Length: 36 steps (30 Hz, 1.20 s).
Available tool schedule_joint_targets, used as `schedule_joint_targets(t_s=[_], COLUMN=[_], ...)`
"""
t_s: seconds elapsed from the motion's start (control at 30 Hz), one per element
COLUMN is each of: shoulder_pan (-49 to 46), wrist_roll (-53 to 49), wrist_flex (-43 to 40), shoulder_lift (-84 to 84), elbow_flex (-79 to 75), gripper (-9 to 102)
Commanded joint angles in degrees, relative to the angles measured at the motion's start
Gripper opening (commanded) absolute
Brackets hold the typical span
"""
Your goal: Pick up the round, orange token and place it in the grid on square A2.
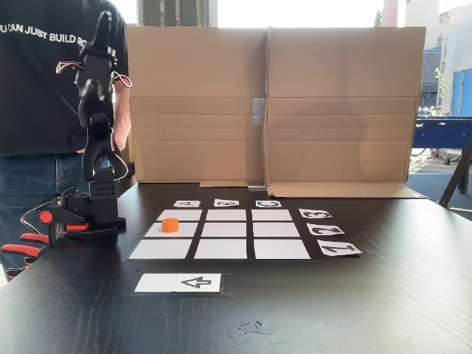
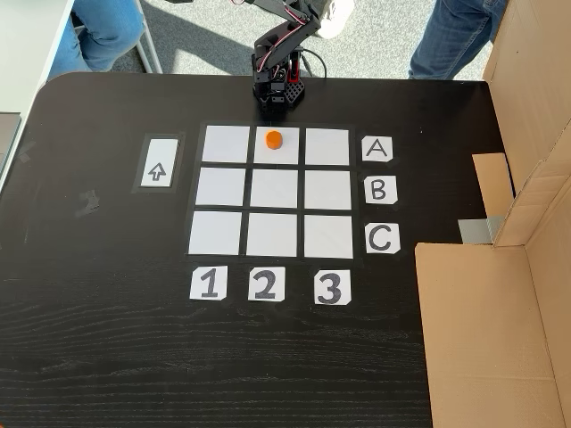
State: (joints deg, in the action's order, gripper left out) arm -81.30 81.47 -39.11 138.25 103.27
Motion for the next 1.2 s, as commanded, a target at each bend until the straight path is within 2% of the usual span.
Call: schedule_joint_targets(t_s=[0.0,0.27,0.57,0.9,1.17], shoulder_pan=[-6.0,-14.3,-16.0,-16.0,-16.2], wrist_roll=[2.0,2.2,1.9,0.0,-0.6], wrist_flex=[1.1,1.8,1.1,-1.5,-1.2], shoulder_lift=[2.5,16.5,40.6,52.4,52.6], elbow_flex=[1.0,23.7,52.3,66.5,71.5], gripper=[0,0,0,0,1])
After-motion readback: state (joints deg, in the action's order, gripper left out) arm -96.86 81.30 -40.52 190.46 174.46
